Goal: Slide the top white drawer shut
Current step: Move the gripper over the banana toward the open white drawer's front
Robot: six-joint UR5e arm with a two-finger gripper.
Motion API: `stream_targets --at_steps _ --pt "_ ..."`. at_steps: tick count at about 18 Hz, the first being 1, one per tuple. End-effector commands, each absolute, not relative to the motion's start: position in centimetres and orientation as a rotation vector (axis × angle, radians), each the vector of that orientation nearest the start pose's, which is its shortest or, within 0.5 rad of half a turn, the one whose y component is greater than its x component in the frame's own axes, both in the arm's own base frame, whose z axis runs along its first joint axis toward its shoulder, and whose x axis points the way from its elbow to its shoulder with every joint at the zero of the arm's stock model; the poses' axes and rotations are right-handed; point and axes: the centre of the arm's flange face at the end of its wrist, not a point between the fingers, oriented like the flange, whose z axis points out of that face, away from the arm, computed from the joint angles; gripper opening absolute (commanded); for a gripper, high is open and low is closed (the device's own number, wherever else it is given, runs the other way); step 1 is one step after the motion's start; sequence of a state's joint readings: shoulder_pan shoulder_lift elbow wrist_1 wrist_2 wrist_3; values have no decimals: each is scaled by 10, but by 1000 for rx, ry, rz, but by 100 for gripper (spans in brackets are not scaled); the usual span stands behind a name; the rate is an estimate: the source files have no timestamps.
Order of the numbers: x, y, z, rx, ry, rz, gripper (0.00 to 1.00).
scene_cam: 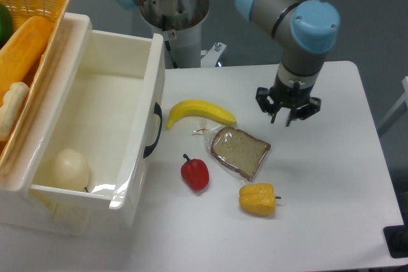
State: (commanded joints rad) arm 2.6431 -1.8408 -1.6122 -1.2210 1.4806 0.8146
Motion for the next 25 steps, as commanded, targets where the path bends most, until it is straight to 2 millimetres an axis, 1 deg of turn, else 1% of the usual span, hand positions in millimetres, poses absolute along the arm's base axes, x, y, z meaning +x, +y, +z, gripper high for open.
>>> stream_targets --at_steps 3,4,6,9,10,12,14,15,19,23,25 --pt "-437 416 358 -2971 -394 -155 10" --pt "-432 424 361 -2942 -397 -193 10" --pt "-426 429 370 -2901 -428 -214 10" --pt "-413 443 372 -2855 -397 -273 10" --pt "-411 445 371 -2848 -392 -291 10" --pt "-398 454 368 -2854 -368 -348 10" --pt "-391 456 362 -2866 -368 -402 10" --pt "-384 461 359 -2865 -359 -440 10" --pt "-369 465 349 -2863 -362 -576 10" --pt "-362 466 345 -2844 -377 -667 11" --pt "-353 472 342 -2851 -355 -684 11"
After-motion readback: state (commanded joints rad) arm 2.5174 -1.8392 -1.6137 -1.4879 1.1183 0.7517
